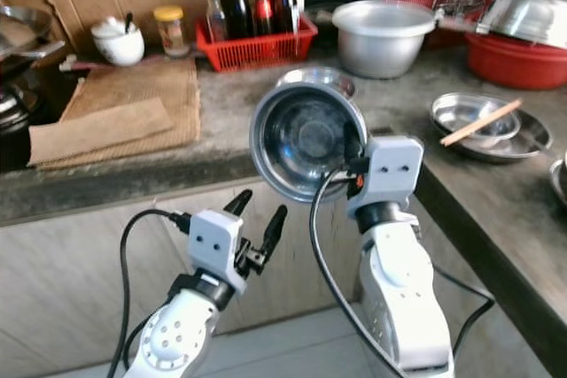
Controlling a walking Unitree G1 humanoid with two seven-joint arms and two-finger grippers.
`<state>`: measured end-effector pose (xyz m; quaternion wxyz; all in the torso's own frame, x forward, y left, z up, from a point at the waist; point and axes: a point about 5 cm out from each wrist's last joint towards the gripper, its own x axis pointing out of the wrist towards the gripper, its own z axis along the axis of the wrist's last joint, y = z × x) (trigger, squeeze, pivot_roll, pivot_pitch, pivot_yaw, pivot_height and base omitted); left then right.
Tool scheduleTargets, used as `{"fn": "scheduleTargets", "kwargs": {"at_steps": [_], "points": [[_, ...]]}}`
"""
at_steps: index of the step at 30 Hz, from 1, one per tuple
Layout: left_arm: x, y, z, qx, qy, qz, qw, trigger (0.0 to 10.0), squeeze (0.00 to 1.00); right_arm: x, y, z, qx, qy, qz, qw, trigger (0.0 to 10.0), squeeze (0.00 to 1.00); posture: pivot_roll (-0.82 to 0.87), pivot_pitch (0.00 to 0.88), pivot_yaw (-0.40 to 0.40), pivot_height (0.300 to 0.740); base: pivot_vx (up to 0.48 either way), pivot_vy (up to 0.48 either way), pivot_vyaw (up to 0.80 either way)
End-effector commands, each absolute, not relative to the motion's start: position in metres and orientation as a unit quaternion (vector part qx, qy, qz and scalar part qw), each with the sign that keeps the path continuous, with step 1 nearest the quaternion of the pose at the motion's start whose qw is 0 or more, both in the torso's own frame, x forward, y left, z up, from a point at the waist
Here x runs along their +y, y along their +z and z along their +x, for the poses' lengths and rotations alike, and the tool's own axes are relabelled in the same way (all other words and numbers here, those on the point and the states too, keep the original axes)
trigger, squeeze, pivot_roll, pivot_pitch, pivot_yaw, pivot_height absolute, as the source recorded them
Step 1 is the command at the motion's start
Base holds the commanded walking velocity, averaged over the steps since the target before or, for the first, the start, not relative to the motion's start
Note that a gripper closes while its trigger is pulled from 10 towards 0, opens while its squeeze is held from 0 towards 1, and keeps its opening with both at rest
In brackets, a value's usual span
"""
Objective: Kitchen organization
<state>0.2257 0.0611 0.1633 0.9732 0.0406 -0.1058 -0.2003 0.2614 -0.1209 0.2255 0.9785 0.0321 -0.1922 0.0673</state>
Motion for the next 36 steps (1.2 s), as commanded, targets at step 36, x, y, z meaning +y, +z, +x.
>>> {"fn": "scheduleTargets", "kwargs": {"at_steps": [36], "points": [[0.060, 0.164, 0.225, -0.106, -0.204, 0.038, 0.972, 10.0, 0.00, -0.134, 0.222, 0.257, -0.183, 0.026, 0.020, 0.983, 10.0, 0.00, 0.08, 0.066, 0.014, 0.740, -0.157, 0.000, -0.40]]}}
